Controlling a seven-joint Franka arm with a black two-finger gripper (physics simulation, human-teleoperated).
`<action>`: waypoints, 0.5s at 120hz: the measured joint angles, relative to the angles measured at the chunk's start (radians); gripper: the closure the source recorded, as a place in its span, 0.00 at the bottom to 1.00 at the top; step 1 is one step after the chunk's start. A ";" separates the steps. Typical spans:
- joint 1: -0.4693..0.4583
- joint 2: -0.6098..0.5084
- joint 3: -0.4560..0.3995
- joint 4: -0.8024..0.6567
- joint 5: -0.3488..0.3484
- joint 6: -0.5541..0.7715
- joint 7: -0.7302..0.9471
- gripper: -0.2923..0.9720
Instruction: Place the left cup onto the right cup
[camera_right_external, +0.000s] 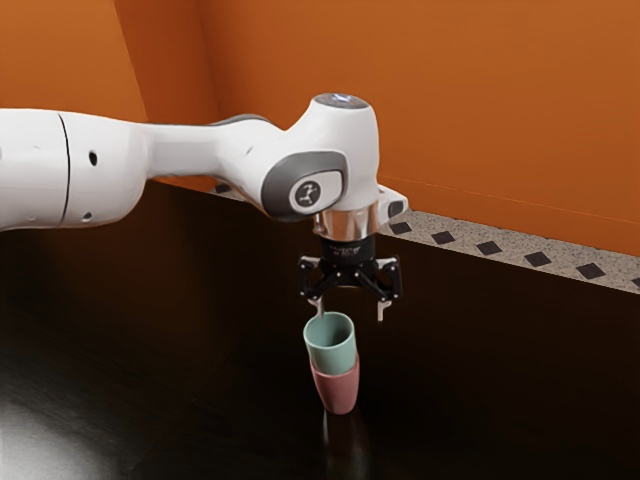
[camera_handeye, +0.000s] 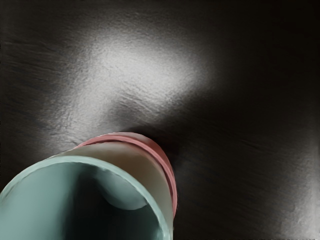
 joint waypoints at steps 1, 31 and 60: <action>0.000 -0.002 0.000 0.000 0.000 0.000 0.000 0.25; -0.010 -0.057 -0.001 -0.009 0.001 -0.008 0.006 0.24; -0.009 -0.099 0.007 -0.009 0.002 -0.017 0.055 0.23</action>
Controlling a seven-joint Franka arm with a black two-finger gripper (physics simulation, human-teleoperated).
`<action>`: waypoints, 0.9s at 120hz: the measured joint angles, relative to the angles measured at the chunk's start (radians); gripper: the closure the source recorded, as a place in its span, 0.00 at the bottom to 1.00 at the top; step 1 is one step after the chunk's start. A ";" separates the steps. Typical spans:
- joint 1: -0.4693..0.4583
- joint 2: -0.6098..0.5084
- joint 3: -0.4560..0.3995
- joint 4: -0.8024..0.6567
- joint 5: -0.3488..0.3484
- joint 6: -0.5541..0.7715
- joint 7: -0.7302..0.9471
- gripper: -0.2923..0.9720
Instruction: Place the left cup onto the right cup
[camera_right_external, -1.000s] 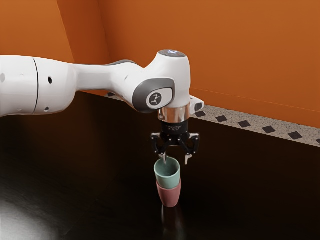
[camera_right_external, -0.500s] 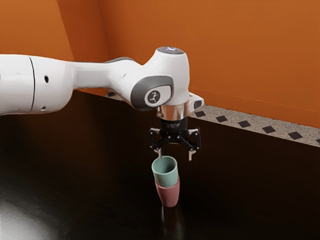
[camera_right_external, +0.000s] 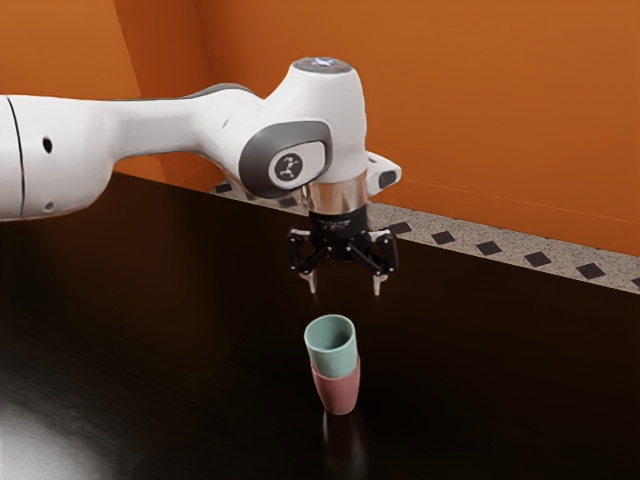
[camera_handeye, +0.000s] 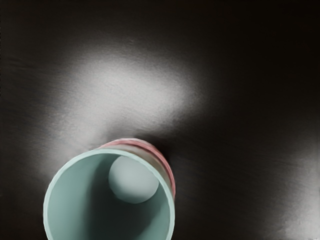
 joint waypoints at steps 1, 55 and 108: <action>0.000 -0.001 0.000 0.000 0.000 0.000 0.004 0.23; 0.009 -0.059 0.040 -0.019 -0.001 -0.016 0.285 0.23; 0.007 -0.066 0.166 -0.014 0.020 -0.043 0.588 0.23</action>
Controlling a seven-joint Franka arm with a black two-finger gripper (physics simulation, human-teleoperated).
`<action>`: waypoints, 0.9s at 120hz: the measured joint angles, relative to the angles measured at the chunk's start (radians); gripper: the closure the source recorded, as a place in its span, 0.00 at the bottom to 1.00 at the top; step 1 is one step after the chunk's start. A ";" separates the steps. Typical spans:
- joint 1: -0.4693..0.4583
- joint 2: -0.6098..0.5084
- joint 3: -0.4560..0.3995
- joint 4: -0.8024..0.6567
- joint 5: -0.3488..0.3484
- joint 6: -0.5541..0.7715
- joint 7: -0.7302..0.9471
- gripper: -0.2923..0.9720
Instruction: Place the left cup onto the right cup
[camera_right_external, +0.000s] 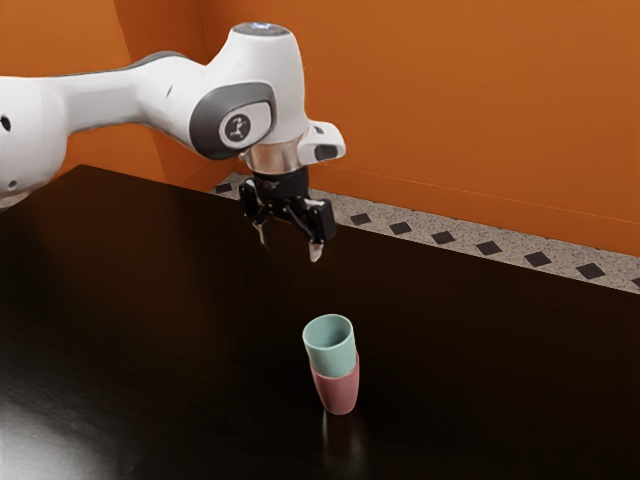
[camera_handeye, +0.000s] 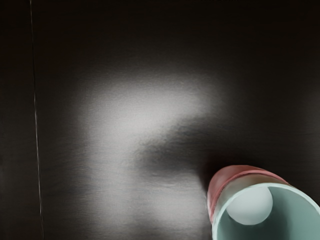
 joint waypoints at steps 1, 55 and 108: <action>0.000 0.000 0.003 0.000 0.001 0.000 0.007 0.23; 0.003 -0.006 0.121 0.007 0.019 0.006 0.360 0.23; 0.003 -0.100 0.127 -0.005 0.057 -0.057 0.554 0.23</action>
